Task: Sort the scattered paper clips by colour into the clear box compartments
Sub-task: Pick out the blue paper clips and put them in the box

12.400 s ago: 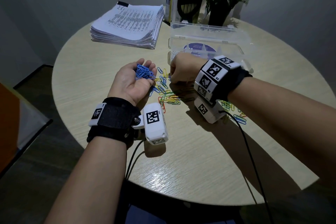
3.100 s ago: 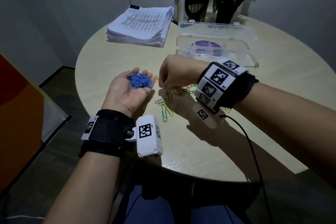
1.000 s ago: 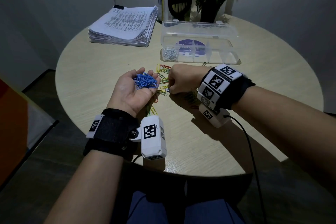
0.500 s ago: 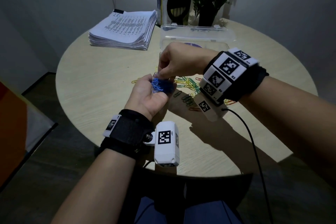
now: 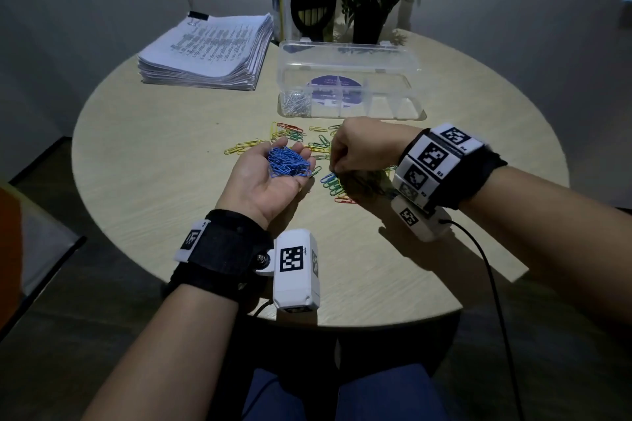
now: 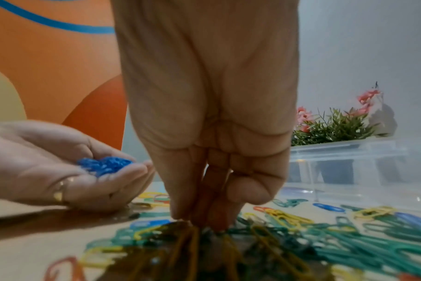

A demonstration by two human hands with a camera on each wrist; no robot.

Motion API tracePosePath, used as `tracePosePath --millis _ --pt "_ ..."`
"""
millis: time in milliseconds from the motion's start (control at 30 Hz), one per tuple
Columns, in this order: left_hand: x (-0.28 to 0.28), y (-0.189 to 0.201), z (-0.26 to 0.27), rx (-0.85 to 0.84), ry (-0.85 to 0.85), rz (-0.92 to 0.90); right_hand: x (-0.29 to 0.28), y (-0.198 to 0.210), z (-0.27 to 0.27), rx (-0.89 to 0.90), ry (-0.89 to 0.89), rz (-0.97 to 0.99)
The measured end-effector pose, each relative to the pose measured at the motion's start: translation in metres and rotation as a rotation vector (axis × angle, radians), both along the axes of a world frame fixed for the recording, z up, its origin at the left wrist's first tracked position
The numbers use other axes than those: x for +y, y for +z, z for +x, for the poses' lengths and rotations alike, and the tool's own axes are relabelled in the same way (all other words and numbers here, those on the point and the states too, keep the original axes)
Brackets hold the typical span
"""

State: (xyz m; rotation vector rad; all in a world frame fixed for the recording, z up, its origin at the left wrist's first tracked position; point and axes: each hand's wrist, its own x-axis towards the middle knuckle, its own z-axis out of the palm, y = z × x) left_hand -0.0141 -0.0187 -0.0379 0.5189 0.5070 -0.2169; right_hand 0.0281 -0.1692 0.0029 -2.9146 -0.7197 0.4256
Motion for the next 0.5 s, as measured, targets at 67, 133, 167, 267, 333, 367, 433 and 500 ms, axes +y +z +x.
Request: tracePosePath --millis 67,133,167,267,333,367,433,500 --pt "-0.0003 0.001 0.0 -0.003 -0.004 -0.002 -0.0021 -0.0023 0.002 -0.015 0.007 -0.004" --pt "0.0 0.002 0.0009 -0.003 0.002 -0.003 -0.0018 -0.0011 0.0016 0.0 0.015 0.018" --pt "0.0001 0.0023 0.0017 -0.002 0.007 -0.003 -0.0009 -0.0004 0.0013 0.011 0.024 0.025" --pt "-0.0004 0.0032 0.003 -0.004 0.013 -0.005 0.0039 -0.0024 0.0002 0.026 0.058 -0.025" --pt "-0.0016 0.0043 0.0031 -0.006 0.014 0.0 0.006 -0.0051 0.0016 0.043 0.058 -0.068" --pt "-0.0023 0.0049 0.0031 -0.009 0.012 0.006 0.0068 -0.0061 0.0025 0.049 0.054 -0.085" --pt "-0.0044 0.0064 0.0027 -0.013 0.004 0.013 0.0071 -0.0065 0.0027 0.05 0.045 -0.092" --pt "-0.0069 0.0069 0.0024 -0.015 -0.002 0.016 0.007 -0.0058 0.0007 0.033 0.035 -0.07"
